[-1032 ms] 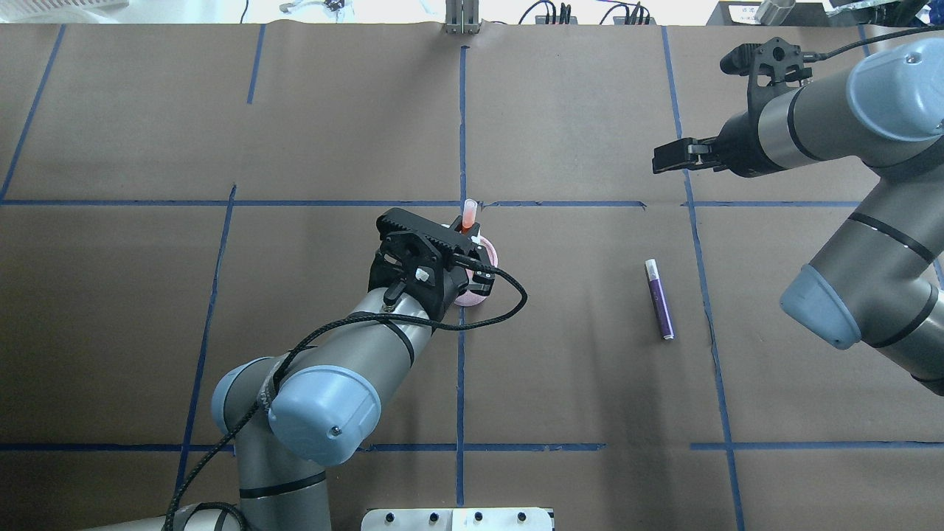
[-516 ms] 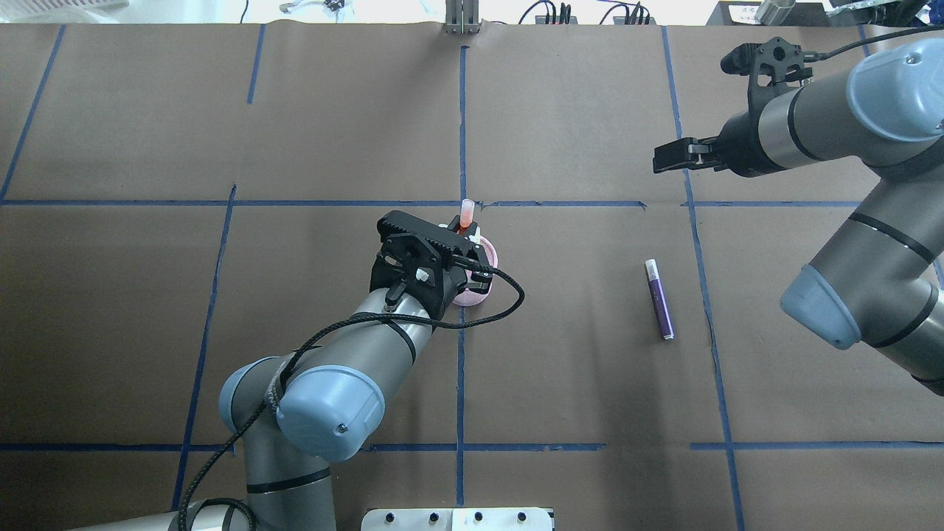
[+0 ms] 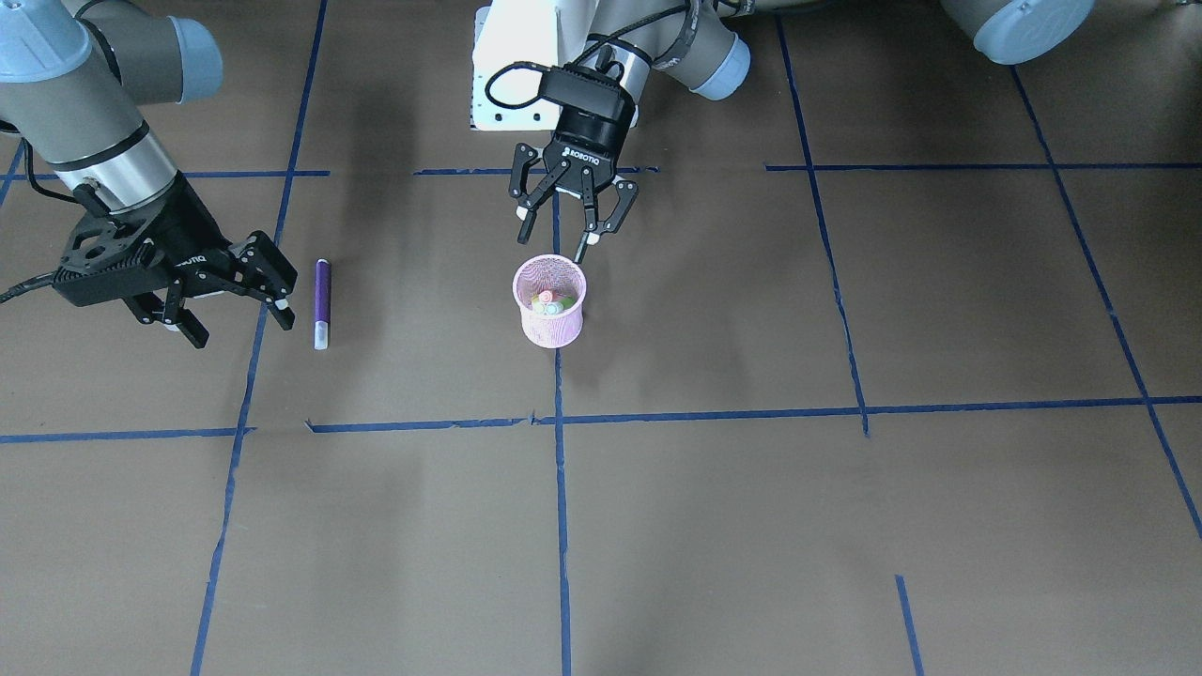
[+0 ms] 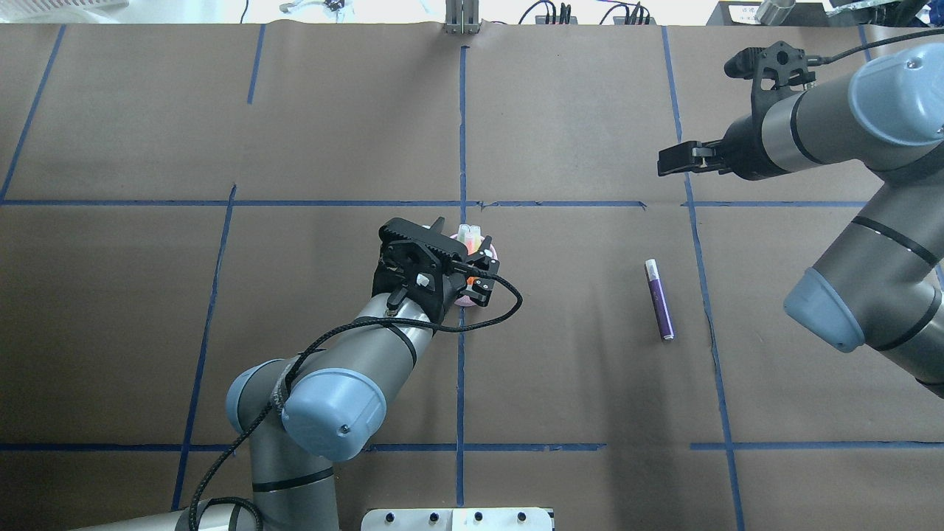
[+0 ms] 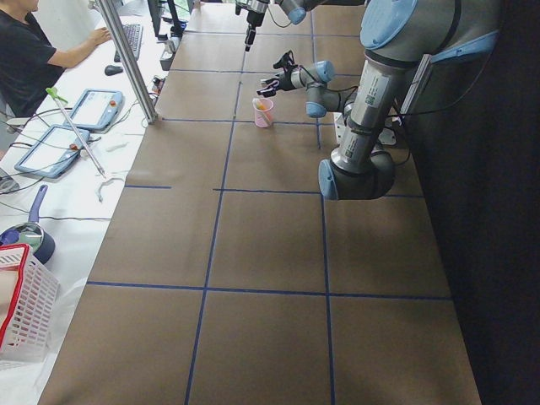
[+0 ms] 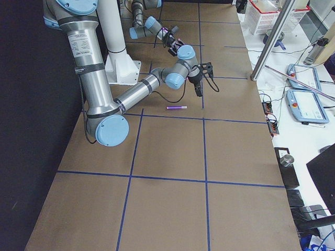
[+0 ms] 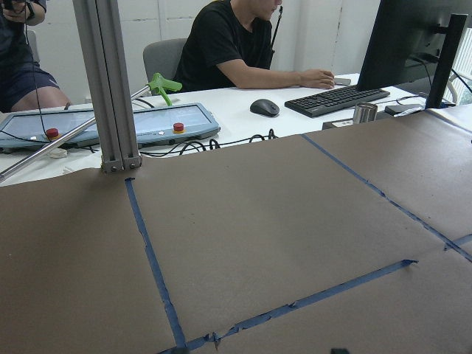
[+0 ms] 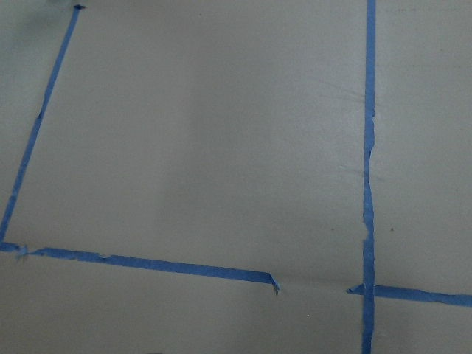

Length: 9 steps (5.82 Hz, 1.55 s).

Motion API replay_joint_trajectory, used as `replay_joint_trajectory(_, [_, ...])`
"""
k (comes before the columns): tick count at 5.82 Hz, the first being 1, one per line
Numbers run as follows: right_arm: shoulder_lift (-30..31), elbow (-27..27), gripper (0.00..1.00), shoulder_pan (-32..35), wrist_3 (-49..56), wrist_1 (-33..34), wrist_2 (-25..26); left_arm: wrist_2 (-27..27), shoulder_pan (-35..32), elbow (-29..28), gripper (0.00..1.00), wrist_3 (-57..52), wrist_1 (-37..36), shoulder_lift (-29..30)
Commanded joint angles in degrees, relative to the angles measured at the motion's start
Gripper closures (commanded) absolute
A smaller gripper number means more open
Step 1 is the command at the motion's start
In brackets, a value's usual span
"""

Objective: Collect pens into pen holder
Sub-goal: 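Release the orange highlighter into the cup and withdraw the left gripper, then lower the right gripper onto the purple highlighter and close on it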

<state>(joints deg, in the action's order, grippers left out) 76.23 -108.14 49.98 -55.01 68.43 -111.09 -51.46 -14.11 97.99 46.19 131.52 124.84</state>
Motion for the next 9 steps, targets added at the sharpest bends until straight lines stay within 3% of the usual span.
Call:
replay_joint_trajectory(1, [0.8,0.2,0.0,-1.2,0.1,3.5,-1.9,-1.3,-1.9,1.0,0.0,-0.2,-1.6,-0.8])
replay_joint_trajectory(2, [-4.5,-0.1,0.0,-2.0,0.6,16.3,-7.5,-6.5,-4.2,1.1,0.0,-0.5,-3.4,-5.4])
replay_joint_trajectory(3, [-6.9,0.0,0.0,-5.5,1.3,23.2,-7.4,-11.7,-7.5,1.2,0.0,-0.5,-3.5,-8.4])
replay_joint_trajectory(4, [-6.5,1.2,0.02,-6.3,8.0,23.6,-8.3,-15.6,-10.0,1.2,0.0,-0.6,-3.5,-12.2])
replay_joint_trajectory(5, [-7.1,5.0,0.04,-5.8,11.6,25.6,-13.9,-22.8,-13.6,1.2,0.0,-0.5,-4.2,-14.3])
replay_joint_trajectory(6, [-8.2,8.7,0.05,-5.9,11.9,25.6,-15.8,-27.9,-16.1,1.3,0.0,-0.5,-4.3,-15.6])
replay_joint_trajectory(9, [-8.9,14.3,0.12,-7.0,11.5,25.0,-15.9,-28.3,-16.2,2.3,0.0,0.0,-4.3,-16.0])
